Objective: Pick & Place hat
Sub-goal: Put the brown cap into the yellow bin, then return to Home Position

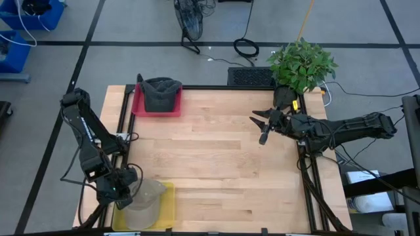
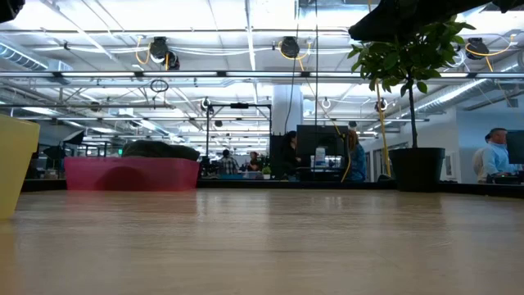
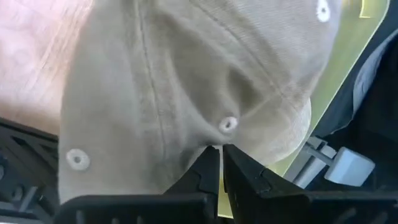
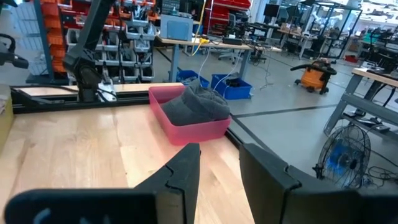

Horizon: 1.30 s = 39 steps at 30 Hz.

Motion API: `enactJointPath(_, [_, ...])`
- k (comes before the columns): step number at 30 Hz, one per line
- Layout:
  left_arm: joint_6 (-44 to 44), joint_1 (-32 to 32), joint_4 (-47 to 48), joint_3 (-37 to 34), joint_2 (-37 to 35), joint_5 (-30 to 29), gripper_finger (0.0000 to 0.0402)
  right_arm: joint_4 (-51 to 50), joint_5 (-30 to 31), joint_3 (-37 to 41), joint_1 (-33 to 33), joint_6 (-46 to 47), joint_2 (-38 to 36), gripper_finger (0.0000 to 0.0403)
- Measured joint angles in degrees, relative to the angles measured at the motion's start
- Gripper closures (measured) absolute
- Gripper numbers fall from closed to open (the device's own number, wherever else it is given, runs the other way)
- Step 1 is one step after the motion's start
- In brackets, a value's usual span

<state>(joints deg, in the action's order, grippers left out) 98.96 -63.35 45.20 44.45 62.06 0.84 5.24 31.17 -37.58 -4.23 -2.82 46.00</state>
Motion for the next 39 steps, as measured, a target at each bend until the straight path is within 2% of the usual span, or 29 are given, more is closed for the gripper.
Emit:
enactJointPath(6, [-1.75,0.86,-0.77,0.0,-1.1,2.08,0.0376,-0.21,0.01,0.0,0.0,0.23,0.0,0.0303])
enactJointPath(13, [-3.8,0.7,-0.77,0.02,-5.64,-0.72,0.0376,-0.38,0.01,0.0,0.0,0.67,0.0,0.0303])
enactJointPath(16, [-6.35,0.7,-0.93,0.02,-7.85,-4.73,0.0376,-0.37,0.01,0.0,0.0,0.67,0.13,0.0303])
enactJointPath(19, [-11.3,0.7,-0.93,0.02,-10.03,-11.66,0.0376,-0.4,0.01,0.0,0.0,0.67,0.68,0.0303])
enactJointPath(22, [-18.94,1.43,-1.64,0.02,-11.83,-22.78,0.0376,-0.38,0.01,0.0,0.0,0.67,1.35,0.0303])
enactJointPath(26, [-34.68,4.0,-7.68,0.04,-12.23,-40.52,0.0376,0.27,0.01,0.02,0.0,0.67,1.92,0.0303])
enactJointPath(28, [-44.06,7.22,-11.51,0.04,-11.98,-43.5,0.0376,0.52,0.03,0.02,0.0,0.67,1.92,0.0303])
enactJointPath(30, [-52.35,11.97,-15.25,0.04,-11.37,-42.0,0.0376,0.54,0.03,0.02,0.0,0.67,1.92,0.0303])
enactJointPath(32, [-58.77,17.24,-18.89,0.04,-10.24,-37.8,0.0376,0.54,0.03,0.02,0.0,0.67,1.92,0.0303])
enactJointPath(39, [-77.58,33.2,-32.69,0.07,-2.16,-16.72,0.0376,0.51,0.02,0.02,0.0,0.4,1.92,0.0303])
